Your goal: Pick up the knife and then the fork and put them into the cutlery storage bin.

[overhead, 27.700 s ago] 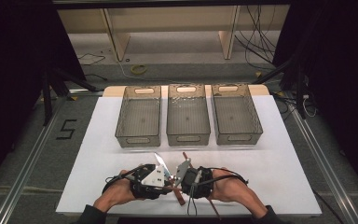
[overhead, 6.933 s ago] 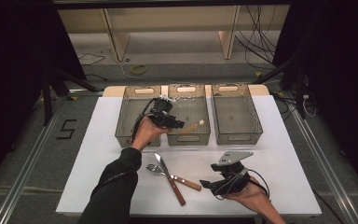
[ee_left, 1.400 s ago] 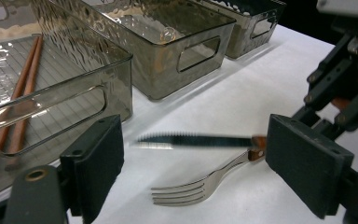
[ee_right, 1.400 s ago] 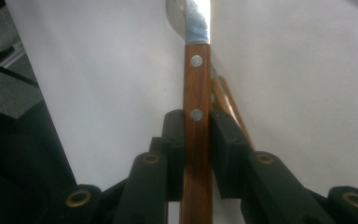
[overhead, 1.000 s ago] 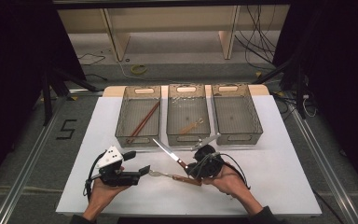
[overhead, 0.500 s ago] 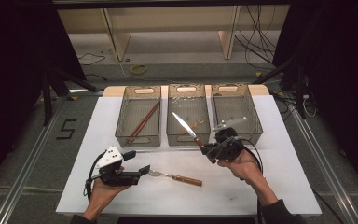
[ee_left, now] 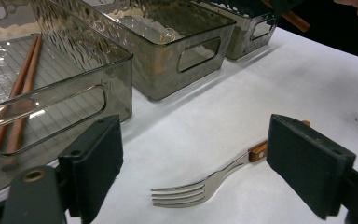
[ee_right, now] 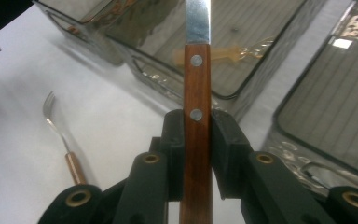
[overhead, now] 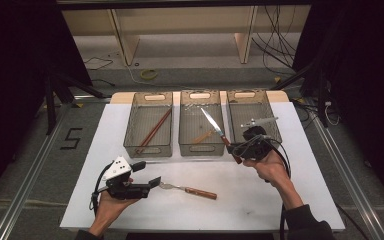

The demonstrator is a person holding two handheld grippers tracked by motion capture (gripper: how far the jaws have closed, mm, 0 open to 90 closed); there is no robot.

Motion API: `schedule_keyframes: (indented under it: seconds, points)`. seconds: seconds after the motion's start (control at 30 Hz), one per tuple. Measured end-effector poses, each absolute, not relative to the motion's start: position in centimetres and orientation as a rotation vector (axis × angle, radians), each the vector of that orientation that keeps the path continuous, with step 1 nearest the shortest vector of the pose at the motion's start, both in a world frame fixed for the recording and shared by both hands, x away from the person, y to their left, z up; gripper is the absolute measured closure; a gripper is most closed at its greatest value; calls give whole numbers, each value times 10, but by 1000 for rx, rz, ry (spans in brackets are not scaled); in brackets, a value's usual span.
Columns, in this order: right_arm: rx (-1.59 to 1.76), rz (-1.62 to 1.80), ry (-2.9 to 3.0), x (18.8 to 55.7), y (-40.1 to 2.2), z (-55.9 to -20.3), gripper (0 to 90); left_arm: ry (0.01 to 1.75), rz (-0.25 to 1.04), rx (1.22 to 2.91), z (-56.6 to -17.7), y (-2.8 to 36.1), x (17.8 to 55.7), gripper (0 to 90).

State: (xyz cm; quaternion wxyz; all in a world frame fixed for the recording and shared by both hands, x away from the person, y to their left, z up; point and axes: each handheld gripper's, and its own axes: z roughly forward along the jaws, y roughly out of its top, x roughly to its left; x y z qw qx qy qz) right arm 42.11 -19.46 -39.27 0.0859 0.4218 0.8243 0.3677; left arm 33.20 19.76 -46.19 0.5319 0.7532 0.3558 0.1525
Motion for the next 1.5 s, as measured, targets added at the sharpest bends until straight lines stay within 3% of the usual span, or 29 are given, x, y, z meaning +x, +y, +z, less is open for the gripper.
schedule_keyframes:
  seconds: [0.73,1.5]
  points:
    - [1477,1035,2291,477,-236,-382,770,849,373,1793,-462,198,332,181]
    - [1588,920,2237,506,-246,-394,769,850,374,1780,-461,198,332,180]
